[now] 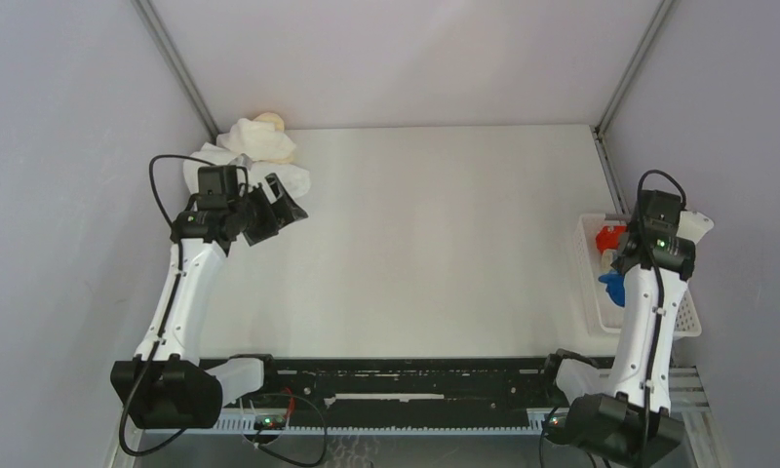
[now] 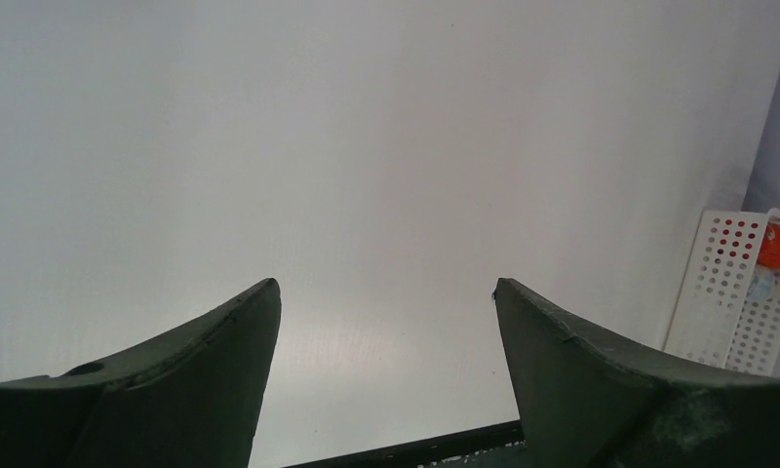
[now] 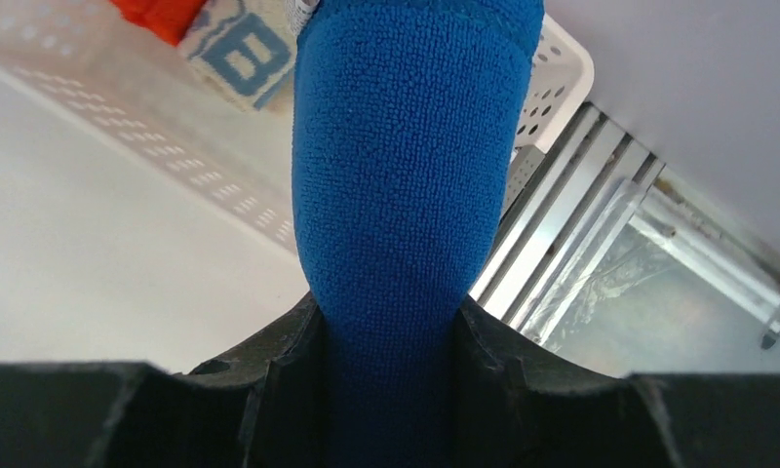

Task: Roll the towels
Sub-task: Place the towel in the bin.

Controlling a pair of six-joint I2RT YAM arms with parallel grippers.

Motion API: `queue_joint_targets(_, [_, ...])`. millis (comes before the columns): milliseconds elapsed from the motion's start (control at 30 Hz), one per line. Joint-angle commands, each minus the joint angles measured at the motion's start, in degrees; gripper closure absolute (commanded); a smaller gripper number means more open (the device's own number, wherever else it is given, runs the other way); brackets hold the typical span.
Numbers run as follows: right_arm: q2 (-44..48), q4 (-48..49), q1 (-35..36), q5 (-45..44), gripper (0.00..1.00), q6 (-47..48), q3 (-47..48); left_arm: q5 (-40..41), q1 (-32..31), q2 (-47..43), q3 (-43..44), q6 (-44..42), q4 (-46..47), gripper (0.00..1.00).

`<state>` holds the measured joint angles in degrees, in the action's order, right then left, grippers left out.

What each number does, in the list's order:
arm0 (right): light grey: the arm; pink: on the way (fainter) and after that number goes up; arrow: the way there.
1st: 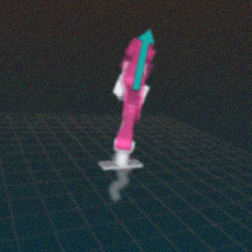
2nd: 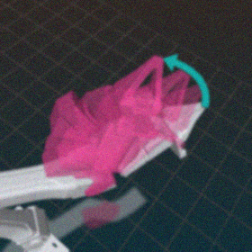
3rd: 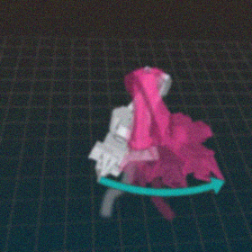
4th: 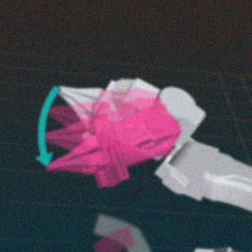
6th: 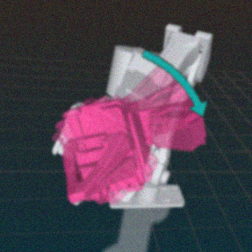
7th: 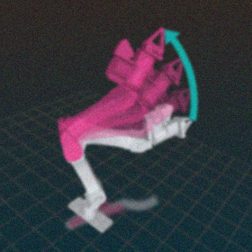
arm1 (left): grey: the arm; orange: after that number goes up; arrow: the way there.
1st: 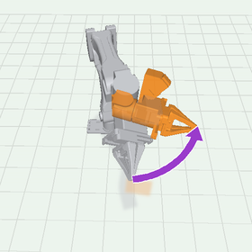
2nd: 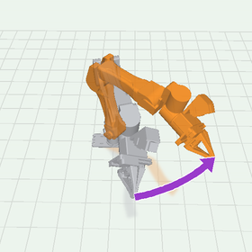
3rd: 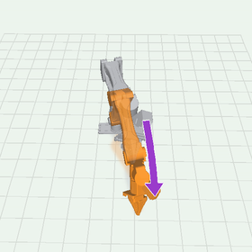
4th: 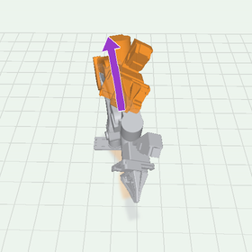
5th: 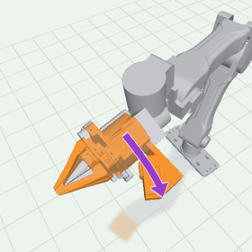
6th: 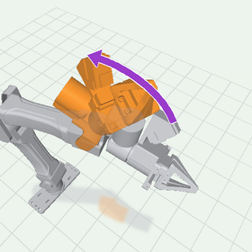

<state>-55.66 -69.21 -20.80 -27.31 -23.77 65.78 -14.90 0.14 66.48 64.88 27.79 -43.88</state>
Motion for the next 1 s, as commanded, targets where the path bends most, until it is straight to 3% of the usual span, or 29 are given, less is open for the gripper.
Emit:
queue_joint_targets(0, [-1.5,4.9,-3.3,-0.8,0.85,-5.1,-2.8,-3.0,-0.2,-0.6,-0.8,-1.2,1.4,0.15])
queue_joint_targets(367, [-11.6,11.1,-10.7,-5.1,0.86,-12.9,-8.5,-2.5,-0.2,-1.0,-1.6,-1.4,2.0,0.14])
queue_joint_targets(767, [-18.4,10.7,-11.2,-14.2,0.84,-17.0,-10.9,-0.9,0.4,-0.5,-1.9,-1.6,2.1,0.14])
queue_joint_targets(967, [-26.5,13.2,-11.1,-13.5,0.84,-18.3,-11.3,0.7,0.5,-0.2,-2.1,-1.9,2.0,0.14])
